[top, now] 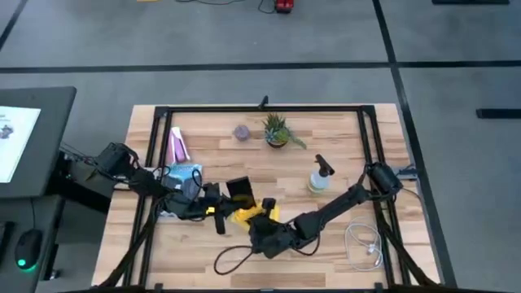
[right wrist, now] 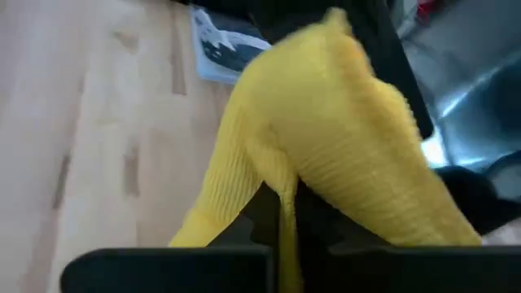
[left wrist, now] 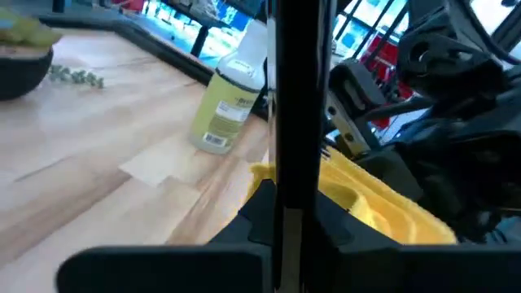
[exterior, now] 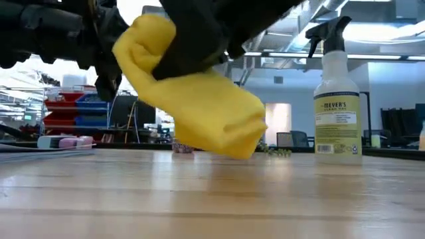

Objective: Apply microfiber cloth
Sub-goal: Wipe the cellphone with the microfiber cloth

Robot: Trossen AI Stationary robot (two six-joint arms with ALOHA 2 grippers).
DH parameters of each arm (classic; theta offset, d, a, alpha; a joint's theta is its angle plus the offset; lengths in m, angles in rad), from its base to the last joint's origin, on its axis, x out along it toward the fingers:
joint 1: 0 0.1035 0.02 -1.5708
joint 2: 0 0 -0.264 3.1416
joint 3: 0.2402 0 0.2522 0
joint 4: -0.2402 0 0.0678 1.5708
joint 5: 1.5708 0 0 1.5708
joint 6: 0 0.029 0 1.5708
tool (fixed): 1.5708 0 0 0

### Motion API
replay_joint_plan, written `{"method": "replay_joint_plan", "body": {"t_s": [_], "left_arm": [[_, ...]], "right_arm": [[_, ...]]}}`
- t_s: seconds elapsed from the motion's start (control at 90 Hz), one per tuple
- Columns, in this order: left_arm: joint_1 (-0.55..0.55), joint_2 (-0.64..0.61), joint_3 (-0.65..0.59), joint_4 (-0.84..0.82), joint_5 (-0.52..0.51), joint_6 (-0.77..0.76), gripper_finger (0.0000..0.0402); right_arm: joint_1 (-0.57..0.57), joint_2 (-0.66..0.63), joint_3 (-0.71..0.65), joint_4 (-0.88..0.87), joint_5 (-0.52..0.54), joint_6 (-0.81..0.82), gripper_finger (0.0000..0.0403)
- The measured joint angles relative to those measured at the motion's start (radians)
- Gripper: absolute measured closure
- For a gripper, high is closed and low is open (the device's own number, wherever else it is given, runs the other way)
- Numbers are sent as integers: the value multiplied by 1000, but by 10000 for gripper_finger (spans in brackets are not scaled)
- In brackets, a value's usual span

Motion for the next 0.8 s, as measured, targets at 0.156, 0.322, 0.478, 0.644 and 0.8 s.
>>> {"method": "replay_joint_plan", "body": {"t_s": [0.156,0.322,0.478,0.644,0.8], "left_arm": [[0,0,19,-67,-31,35,398],[-15,2,37,-115,-44,43,398],[-29,2,37,-113,-54,46,398],[-30,2,37,-110,-44,45,398],[-31,0,39,-107,-31,44,398]], "right_arm": [[-3,-1,14,-4,7,-33,403],[-17,-1,17,-121,48,23,403],[-10,-12,17,-281,79,136,403],[-3,-11,15,-289,83,184,403],[-9,-10,15,-109,54,86,403]]}}
